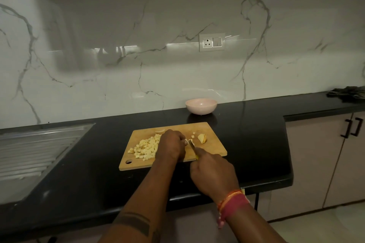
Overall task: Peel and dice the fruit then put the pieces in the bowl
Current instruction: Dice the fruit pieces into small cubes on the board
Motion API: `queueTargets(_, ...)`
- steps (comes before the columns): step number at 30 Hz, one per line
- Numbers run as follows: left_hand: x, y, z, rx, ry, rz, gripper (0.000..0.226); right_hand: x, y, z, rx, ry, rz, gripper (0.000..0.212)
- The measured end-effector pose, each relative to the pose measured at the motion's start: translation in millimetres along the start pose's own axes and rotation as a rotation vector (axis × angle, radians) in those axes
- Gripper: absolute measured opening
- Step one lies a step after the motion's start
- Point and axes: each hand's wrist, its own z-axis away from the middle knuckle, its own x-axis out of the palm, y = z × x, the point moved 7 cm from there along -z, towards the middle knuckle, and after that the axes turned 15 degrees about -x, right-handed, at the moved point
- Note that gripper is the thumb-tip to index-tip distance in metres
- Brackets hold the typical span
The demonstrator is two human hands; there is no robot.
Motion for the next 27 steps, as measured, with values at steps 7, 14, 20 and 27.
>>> queueTargets(7, -3, 0, 1, 0.022, -0.033, -0.006, 0.016, 9, -6, -23, -0.022, -0.066, -0.079, 0.048)
queueTargets(14, -4, 4, 2, 0.013, -0.038, -0.043, 0.015, 12, -5, -29, -0.050, -0.123, -0.044, 0.038)
queueTargets(20, -4, 0, 2, -0.015, -0.009, -0.008, 0.016, -2, 0, -4, -0.011, -0.013, -0.059, 0.049)
queueTargets(27, -10, -5, 2, 0.011, -0.017, -0.002, 0.024, 4, -4, -20, -0.007, -0.036, -0.102, 0.049)
